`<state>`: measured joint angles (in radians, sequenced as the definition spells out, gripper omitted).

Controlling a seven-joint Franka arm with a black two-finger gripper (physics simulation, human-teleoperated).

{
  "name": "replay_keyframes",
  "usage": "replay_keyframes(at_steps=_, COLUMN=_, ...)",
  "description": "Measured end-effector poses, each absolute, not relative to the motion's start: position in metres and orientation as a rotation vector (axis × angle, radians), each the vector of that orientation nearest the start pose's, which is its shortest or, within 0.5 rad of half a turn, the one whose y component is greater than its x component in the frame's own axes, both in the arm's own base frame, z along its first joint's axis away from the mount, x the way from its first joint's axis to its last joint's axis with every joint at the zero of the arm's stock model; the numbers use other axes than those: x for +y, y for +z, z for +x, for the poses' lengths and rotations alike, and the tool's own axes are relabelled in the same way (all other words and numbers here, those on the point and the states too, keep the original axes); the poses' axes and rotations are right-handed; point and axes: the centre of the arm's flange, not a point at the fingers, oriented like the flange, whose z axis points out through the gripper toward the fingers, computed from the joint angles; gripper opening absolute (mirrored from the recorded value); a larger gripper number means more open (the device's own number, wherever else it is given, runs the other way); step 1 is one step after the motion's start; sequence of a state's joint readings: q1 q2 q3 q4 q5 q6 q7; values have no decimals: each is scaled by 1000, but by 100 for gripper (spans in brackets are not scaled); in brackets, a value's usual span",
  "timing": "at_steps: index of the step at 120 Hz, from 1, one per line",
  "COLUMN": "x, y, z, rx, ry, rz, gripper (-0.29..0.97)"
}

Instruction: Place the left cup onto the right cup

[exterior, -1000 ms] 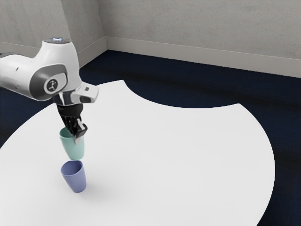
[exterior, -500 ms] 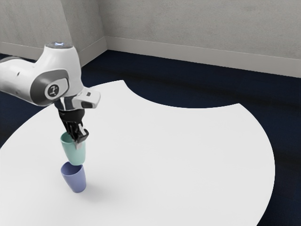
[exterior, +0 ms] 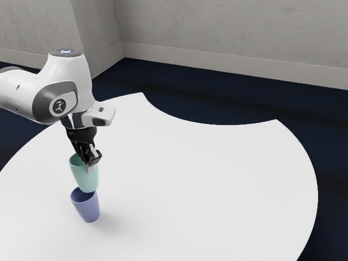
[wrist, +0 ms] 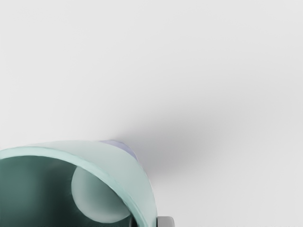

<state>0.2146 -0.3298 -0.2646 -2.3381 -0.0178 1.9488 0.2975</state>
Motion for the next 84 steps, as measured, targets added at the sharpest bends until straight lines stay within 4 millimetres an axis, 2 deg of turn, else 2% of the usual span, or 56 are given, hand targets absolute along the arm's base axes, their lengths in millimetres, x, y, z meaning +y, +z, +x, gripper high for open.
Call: replay_keyframes(at_steps=84, x=-19, y=453, z=437, rx=469, ry=121, rz=-3044, gripper=-11)
